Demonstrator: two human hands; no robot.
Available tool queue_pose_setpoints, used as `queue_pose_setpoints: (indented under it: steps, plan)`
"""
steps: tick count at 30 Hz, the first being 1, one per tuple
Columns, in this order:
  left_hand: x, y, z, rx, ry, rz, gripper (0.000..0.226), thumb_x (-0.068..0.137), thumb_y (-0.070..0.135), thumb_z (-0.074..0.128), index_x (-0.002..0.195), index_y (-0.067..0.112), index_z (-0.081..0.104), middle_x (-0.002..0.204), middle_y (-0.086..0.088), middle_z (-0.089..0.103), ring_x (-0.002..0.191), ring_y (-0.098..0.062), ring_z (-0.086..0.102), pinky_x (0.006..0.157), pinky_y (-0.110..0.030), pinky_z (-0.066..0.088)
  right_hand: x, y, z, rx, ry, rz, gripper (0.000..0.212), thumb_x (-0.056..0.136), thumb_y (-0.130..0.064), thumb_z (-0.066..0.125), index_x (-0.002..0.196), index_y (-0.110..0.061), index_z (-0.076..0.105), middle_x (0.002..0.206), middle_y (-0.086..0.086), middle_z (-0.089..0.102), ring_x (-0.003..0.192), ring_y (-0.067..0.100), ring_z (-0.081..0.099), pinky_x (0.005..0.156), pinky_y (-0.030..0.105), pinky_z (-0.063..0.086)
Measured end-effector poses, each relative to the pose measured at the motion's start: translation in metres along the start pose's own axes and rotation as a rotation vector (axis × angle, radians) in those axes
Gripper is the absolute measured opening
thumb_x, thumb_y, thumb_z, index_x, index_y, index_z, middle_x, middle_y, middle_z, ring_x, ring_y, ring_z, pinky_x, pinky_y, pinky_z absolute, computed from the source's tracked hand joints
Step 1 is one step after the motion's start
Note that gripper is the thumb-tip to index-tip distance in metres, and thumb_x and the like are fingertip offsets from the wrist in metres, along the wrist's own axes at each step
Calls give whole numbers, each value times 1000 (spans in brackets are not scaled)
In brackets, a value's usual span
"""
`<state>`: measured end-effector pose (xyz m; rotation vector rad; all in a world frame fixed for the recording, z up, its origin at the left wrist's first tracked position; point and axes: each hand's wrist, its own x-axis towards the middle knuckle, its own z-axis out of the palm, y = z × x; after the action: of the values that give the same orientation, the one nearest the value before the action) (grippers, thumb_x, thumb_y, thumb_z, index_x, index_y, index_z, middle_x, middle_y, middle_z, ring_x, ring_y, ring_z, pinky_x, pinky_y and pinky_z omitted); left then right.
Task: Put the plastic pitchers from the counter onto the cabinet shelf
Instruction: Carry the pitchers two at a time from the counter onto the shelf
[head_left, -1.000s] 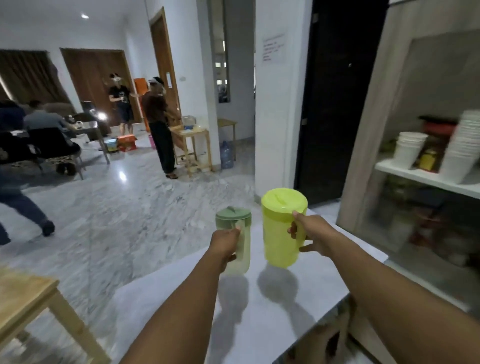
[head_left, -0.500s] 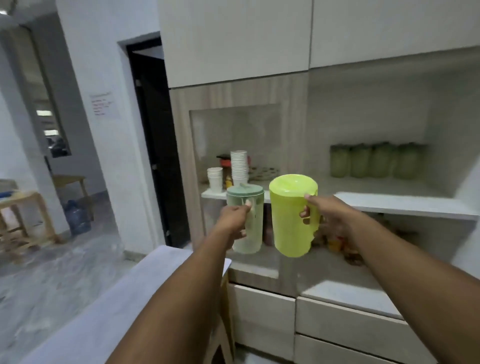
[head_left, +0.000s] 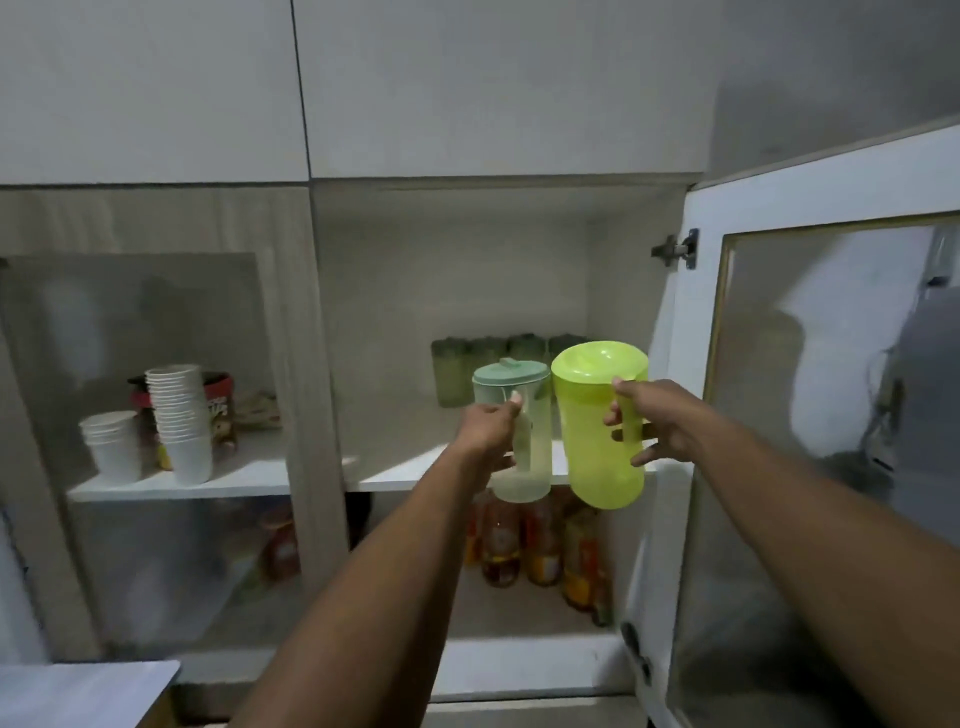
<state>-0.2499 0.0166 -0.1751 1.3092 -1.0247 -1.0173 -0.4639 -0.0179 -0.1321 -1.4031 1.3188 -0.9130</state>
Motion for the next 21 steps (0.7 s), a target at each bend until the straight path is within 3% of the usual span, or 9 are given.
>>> queue_pose_setpoints:
  steps: [10,13,16,18,21]
  plan:
    - [134,0,46,93,-27,13,48,101,39,53,128,0,58,124,-16,66,110,-34,65,96,-48,55,131,3,-27,92,44,56,35,98,-46,49,95,-13,60,91,8,66,89,30,63,93,64,49]
    - [191,-4,46,107,-19,20,54,99,44,55,133,2,56,131,-15,62,114,-36,62,96,-49,55,185,2,-20,97,39,69,35,98,-48,48,94,-15,59,89,6,66,91,29,63,93,62,48]
    - [249,-8,42,119,-6,15,53,98,43,57,133,3,55,126,-14,59,111,-35,62,94,-48,56,241,-3,-6,114,36,87,35,99,-49,44,90,-18,57,85,2,64,91,26,61,93,59,48]
    - [287,-11,37,123,-30,0,44,100,40,55,126,5,61,122,-14,66,104,-32,65,90,-46,57,276,-12,4,117,33,92,36,100,-48,42,89,-17,57,87,3,64,89,24,60,96,60,46]
    - [328,-12,28,142,-75,-13,37,103,36,48,119,6,65,113,-14,71,93,-28,67,72,-33,54,318,-22,17,95,34,95,41,100,-47,42,98,-13,63,101,9,67,97,28,63,90,62,47]
